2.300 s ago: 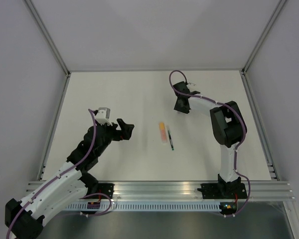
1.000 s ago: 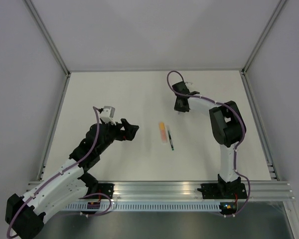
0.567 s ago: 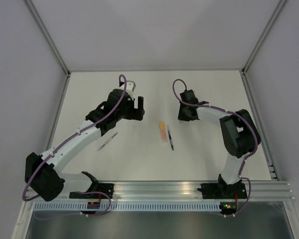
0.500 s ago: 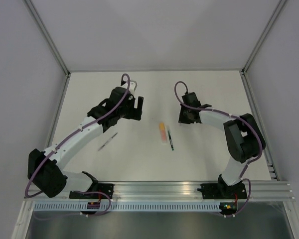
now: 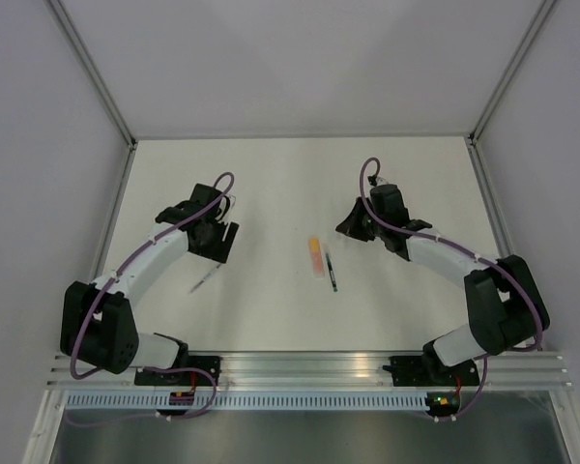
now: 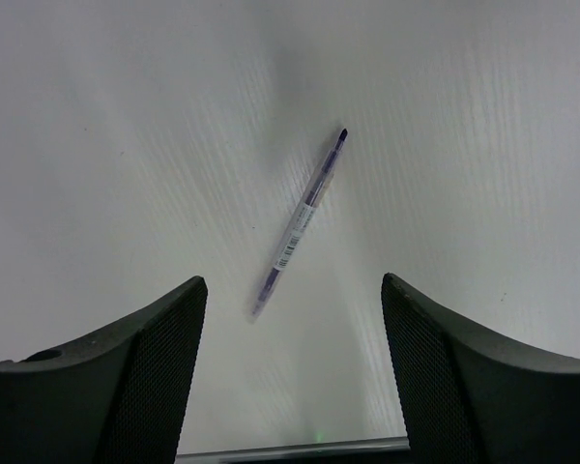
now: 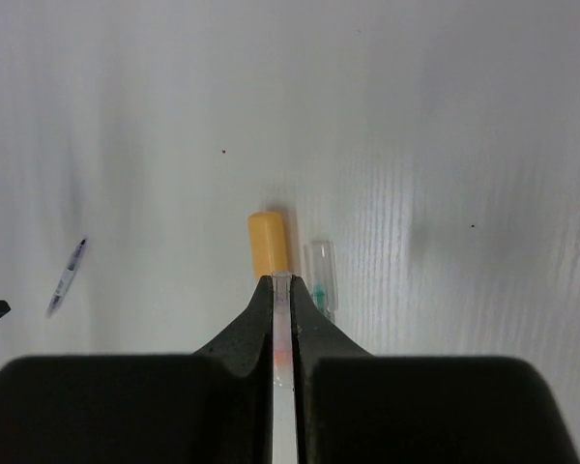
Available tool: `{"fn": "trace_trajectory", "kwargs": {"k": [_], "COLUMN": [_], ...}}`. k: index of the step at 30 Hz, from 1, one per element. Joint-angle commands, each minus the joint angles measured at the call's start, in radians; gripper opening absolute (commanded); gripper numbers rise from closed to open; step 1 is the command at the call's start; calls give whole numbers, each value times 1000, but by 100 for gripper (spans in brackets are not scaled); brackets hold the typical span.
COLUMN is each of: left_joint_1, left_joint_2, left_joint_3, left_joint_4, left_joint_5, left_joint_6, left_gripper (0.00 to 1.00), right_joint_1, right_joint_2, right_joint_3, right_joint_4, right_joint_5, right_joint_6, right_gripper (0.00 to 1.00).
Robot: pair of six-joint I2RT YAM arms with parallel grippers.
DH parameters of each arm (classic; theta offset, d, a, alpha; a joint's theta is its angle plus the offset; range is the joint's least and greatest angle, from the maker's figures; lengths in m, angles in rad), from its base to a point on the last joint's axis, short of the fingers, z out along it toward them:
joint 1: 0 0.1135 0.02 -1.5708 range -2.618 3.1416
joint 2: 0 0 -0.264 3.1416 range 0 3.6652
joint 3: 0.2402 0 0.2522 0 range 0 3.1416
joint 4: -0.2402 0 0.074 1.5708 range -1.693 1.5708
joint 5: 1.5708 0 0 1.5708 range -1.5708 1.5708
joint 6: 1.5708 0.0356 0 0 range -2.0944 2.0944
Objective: Insert the pens into the pen caps
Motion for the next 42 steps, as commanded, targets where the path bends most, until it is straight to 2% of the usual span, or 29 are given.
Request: {"fn": "trace_trajectory", "kwargs": {"k": [1,3,10,13,15,24,27,31,33,36,42], "left_joint_1": [2,2,2,5,12,15,15,15,15,15,15], "left_joint_2": [20,41,178,188,222,345,372,412,415,411,390], "left_joint_3": [-20,-41,-38,-60,-67,-34,-23,-12,0,17,81], "left_joint_4": [-3,21,41,90,100,75,66,46,35,32,18], "left_joint_5": [-40,-23,-55,-12,-37,29,93,126,171,202,202], "left_joint_6": [111,139,176,190,200,199,197,208,208,201,124], "left_gripper": [79,79,63,61,61,55,44,22,18,4,2], "right_joint_1": [1,1,2,1,-1,1,1,1,1,1,1], "right_joint_2": [-62,-85,-154,-163,-160,-167,-166,-163,-161,-160,-160], "right_joint_3": [-19,-27,-43,-49,-47,-46,-46,-44,-41,-44,-42], "right_joint_4": [95,96,89,92,90,84,86,86,86,87,89], "right_joint_5": [-43,-39,-9,-13,-14,-6,-9,-6,-6,-8,-14], "right_joint_6": [37,36,28,31,32,26,25,25,26,26,19], "right_gripper": [0,0,0,0,0,0,0,0,0,0,0]}}
